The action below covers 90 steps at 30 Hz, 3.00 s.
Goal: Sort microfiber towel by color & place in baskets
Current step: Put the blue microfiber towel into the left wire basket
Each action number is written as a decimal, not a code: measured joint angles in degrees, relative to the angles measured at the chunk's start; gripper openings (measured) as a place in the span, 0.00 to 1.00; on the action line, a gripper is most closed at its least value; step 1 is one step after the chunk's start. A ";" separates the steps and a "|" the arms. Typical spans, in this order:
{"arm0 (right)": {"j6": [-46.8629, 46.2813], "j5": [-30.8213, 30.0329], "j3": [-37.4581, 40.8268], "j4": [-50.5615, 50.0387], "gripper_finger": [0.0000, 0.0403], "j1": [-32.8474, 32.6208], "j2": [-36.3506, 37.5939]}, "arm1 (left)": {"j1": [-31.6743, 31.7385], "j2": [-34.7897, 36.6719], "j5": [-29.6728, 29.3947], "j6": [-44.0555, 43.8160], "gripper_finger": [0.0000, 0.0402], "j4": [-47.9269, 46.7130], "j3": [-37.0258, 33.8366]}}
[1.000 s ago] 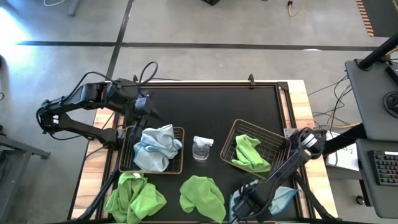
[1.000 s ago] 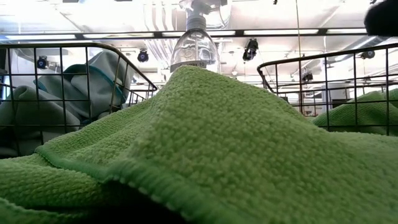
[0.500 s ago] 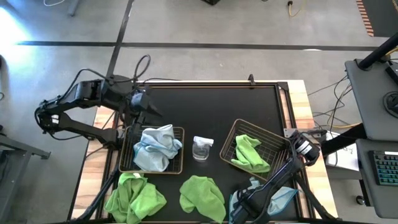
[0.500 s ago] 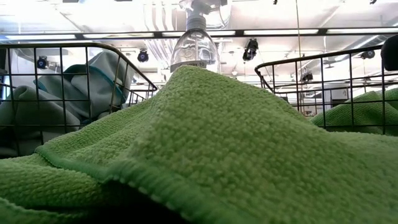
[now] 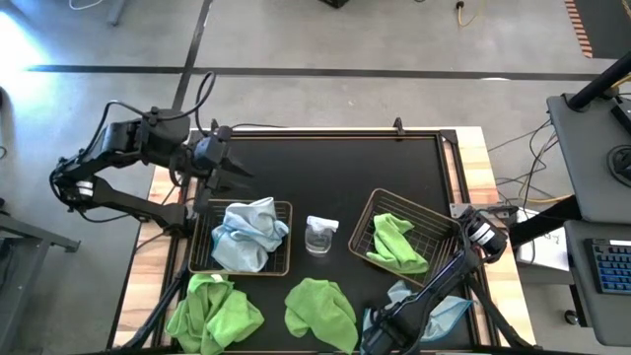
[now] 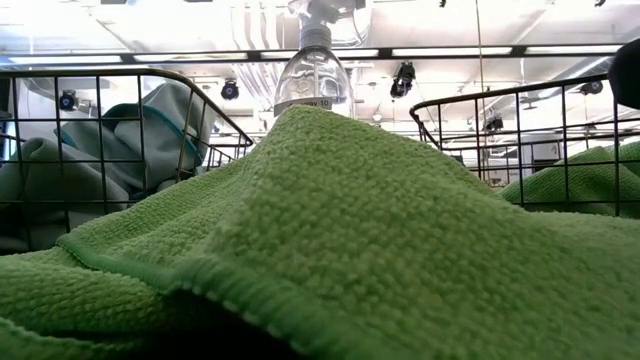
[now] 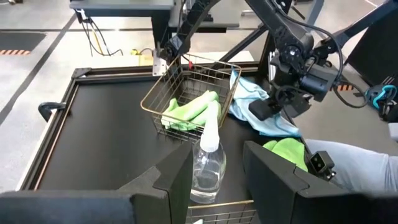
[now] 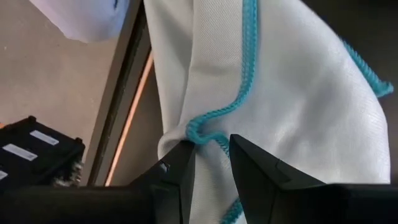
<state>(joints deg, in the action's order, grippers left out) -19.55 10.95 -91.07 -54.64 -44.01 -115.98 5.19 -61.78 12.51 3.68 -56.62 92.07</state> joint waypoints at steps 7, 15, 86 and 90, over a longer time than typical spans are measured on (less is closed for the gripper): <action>-0.39 2.23 0.00 0.44 0.23 0.00 0.02 | 0.00 0.00 0.00 0.00 0.32 -0.08 -0.15; -3.48 3.42 0.00 1.59 0.23 -0.01 0.02 | 0.00 0.00 0.00 0.02 0.32 -0.09 -0.22; -8.88 -32.53 2.29 4.40 0.02 0.90 19.16 | 0.00 0.00 0.02 1.35 0.32 -1.69 -0.26; -6.30 -44.31 2.29 5.40 0.02 0.92 22.12 | 0.00 0.00 0.03 1.34 0.32 -2.42 -0.26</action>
<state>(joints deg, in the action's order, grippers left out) -25.85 -33.36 -88.77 -49.24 -43.09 -93.86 5.19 -61.78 12.54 5.02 -59.05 91.81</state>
